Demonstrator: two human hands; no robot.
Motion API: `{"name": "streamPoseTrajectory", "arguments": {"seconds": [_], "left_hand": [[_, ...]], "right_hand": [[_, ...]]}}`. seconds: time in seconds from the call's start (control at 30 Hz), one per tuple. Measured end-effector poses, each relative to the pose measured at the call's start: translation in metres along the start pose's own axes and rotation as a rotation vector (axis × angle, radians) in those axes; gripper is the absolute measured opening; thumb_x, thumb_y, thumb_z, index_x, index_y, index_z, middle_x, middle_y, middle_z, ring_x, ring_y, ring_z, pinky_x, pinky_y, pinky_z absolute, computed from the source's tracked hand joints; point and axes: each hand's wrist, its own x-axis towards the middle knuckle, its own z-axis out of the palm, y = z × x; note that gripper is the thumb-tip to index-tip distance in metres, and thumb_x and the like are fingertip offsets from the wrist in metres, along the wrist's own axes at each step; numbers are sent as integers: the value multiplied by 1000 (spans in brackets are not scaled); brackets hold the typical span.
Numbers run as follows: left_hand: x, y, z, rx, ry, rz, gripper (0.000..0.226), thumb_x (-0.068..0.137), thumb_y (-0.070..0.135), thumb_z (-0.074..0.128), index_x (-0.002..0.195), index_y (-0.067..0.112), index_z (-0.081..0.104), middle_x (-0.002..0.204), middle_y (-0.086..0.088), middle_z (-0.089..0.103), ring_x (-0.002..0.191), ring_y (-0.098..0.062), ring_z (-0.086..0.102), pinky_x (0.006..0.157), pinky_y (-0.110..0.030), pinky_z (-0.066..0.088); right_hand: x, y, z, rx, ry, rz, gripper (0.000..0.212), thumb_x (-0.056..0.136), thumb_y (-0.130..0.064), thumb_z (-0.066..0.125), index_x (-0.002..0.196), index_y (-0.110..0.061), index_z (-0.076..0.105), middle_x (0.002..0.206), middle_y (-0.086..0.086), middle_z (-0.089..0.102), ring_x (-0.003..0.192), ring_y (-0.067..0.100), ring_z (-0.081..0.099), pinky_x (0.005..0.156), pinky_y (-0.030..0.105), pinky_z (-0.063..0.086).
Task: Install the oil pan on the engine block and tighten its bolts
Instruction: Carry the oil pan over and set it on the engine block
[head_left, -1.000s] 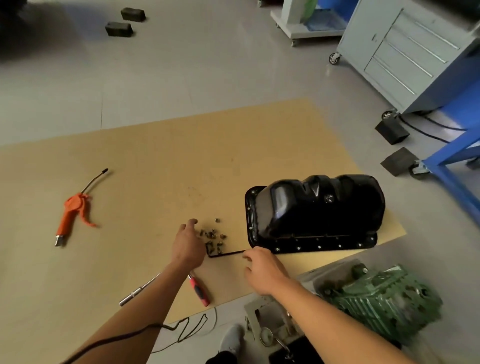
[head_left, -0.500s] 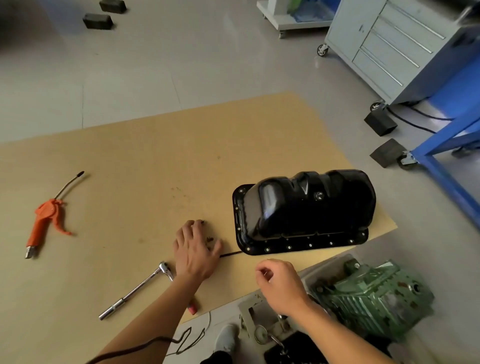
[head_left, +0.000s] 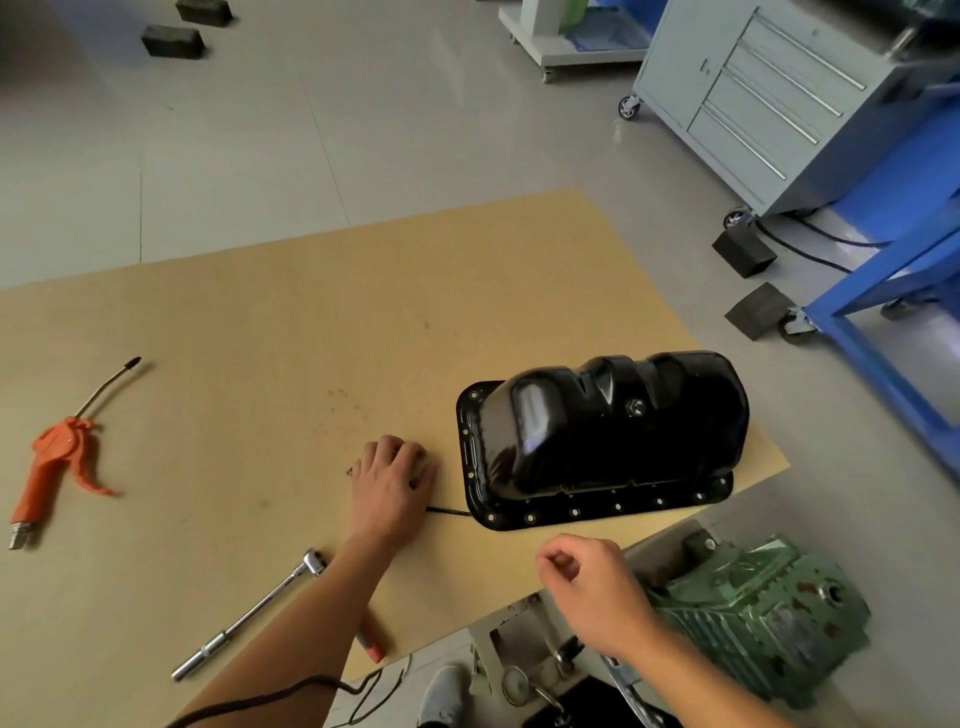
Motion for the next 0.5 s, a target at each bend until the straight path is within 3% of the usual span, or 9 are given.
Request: {"name": "streamPoseTrajectory", "arguments": {"seconds": [0.1, 0.23, 0.37, 0.5], "left_hand": [[-3, 0, -5, 71, 12, 57, 16, 94, 30, 63, 95, 15, 67, 104, -3, 59, 99, -31, 53, 85, -42, 39], [-6, -16, -23, 204, 48, 111, 30, 88, 45, 50, 96, 24, 69, 120, -1, 61, 111, -28, 52, 101, -42, 31], [-3, -34, -29, 120, -8, 69, 46, 90, 55, 42, 106, 24, 72, 118, -1, 61, 113, -28, 50, 98, -44, 36], [6, -34, -24, -29, -2, -26, 27, 94, 44, 63, 99, 19, 70, 108, 1, 56, 103, -25, 47, 89, -40, 41]], "right_hand": [[-3, -3, 5, -2, -35, 11, 15, 95, -25, 62, 87, -35, 70, 80, -21, 69, 78, 1, 66, 72, 24, 58], [-4, -5, 6, 6, -80, 6, 15, 95, -26, 61, 86, -34, 70, 84, -25, 68, 80, 1, 65, 71, 22, 56], [-5, 0, 7, 9, -91, 42, 15, 94, -24, 61, 86, -30, 71, 82, -25, 67, 76, 4, 64, 70, 24, 56], [-7, 2, 7, 12, -89, 68, 18, 94, -22, 62, 83, -33, 70, 83, -25, 67, 76, 4, 64, 67, 24, 57]]}}
